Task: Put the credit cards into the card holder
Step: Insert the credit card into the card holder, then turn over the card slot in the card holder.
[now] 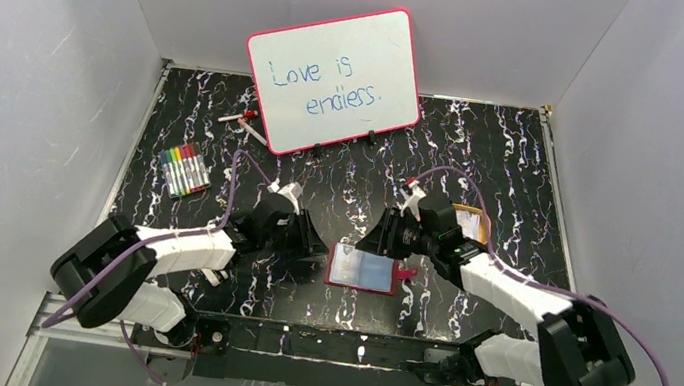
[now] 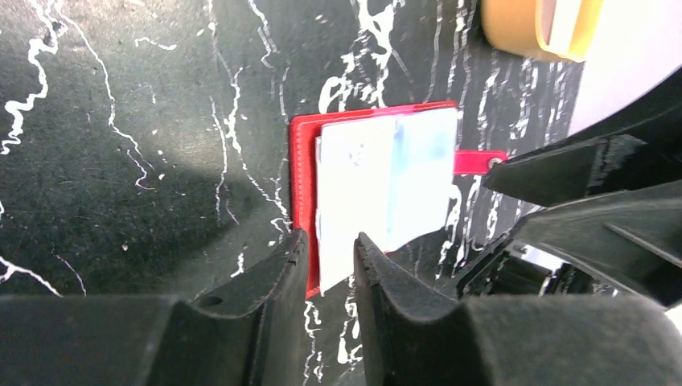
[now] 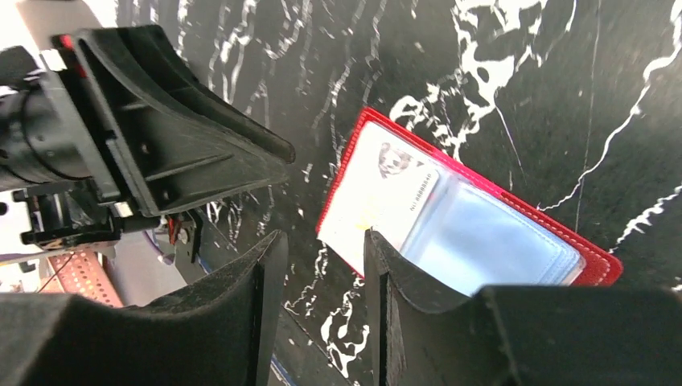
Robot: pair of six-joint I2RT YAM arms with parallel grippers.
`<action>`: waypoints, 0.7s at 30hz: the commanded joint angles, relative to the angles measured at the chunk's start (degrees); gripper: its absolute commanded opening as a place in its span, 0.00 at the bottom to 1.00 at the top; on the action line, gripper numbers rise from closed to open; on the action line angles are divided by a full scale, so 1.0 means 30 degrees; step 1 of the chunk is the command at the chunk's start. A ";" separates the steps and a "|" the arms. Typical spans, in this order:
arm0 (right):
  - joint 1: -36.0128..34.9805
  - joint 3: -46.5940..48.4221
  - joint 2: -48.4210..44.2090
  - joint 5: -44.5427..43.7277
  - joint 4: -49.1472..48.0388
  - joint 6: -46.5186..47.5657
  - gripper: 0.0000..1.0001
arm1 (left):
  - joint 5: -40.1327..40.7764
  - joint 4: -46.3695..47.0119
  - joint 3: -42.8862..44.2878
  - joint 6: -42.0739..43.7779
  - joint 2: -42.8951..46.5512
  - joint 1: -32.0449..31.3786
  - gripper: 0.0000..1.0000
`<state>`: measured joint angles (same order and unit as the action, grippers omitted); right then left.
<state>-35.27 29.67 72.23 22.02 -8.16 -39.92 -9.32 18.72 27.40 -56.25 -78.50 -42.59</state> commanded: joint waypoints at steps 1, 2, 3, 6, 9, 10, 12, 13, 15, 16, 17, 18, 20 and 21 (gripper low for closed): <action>-0.0049 0.1197 -0.2380 -0.1753 0.4097 0.1779 0.49 | 0.1350 -0.1086 0.0042 0.0649 0.2028 -0.0031 0.30; -0.0022 0.1013 -0.2712 -0.1943 0.4486 0.1792 0.49 | 0.1394 -0.1135 0.0104 0.0755 0.2389 -0.0015 0.32; -0.0011 0.0709 -0.2992 -0.2106 0.4755 0.1716 0.49 | 0.1252 -0.0955 0.0163 0.0881 0.2661 -0.0035 0.34; 0.0044 -0.0742 -0.3576 -0.2293 0.4588 0.1003 0.49 | -0.0359 0.0838 0.0522 0.1521 0.2427 -0.0042 0.37; 0.0093 -0.2103 -0.3848 -0.2247 0.3203 -0.0169 0.49 | -0.2669 0.2022 0.1562 0.2001 0.0619 -0.0056 0.32; 0.0080 -0.2398 -0.3819 -0.2218 0.2455 -0.0535 0.49 | -0.3291 0.2657 0.1773 0.2062 -0.0203 -0.0062 0.31; 0.0094 -0.2709 -0.3606 -0.2369 0.1875 -0.0948 0.49 | -0.4101 0.3390 0.2024 0.1997 -0.1220 -0.0157 0.29; 0.0077 -0.2738 -0.3426 -0.2398 0.1821 -0.1047 0.49 | -0.4360 0.3533 0.2190 0.2040 -0.1668 -0.0236 0.29; 0.0093 -0.2609 -0.3121 -0.2452 0.2042 -0.0950 0.49 | -0.4686 0.3605 0.2519 0.2142 -0.2437 -0.0318 0.27; 0.0091 -0.2571 -0.3003 -0.2529 0.2149 -0.0908 0.49 | -0.4817 0.3637 0.2567 0.2120 -0.2733 -0.0333 0.27; 0.0087 -0.2567 -0.2981 -0.2645 0.2265 -0.0840 0.50 | -0.4882 0.3699 0.2547 0.2103 -0.2949 -0.0342 0.26; 0.0080 -0.2581 -0.3029 -0.2776 0.2353 -0.0777 0.50 | -0.4857 0.3777 0.2490 0.2061 -0.3115 -0.0343 0.25; 0.0094 -0.2674 -0.3166 -0.3113 0.2547 -0.0731 0.50 | -0.4598 0.3830 0.2279 0.1946 -0.3290 -0.0336 0.25; 0.0110 -0.2747 -0.3261 -0.3296 0.2666 -0.0723 0.51 | -0.4415 0.3789 0.2189 0.1881 -0.3367 -0.0361 0.25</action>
<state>-35.24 20.84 63.22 14.76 1.17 -41.87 -21.30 27.92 33.39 -51.16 -88.60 -43.33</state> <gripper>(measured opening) 0.501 0.252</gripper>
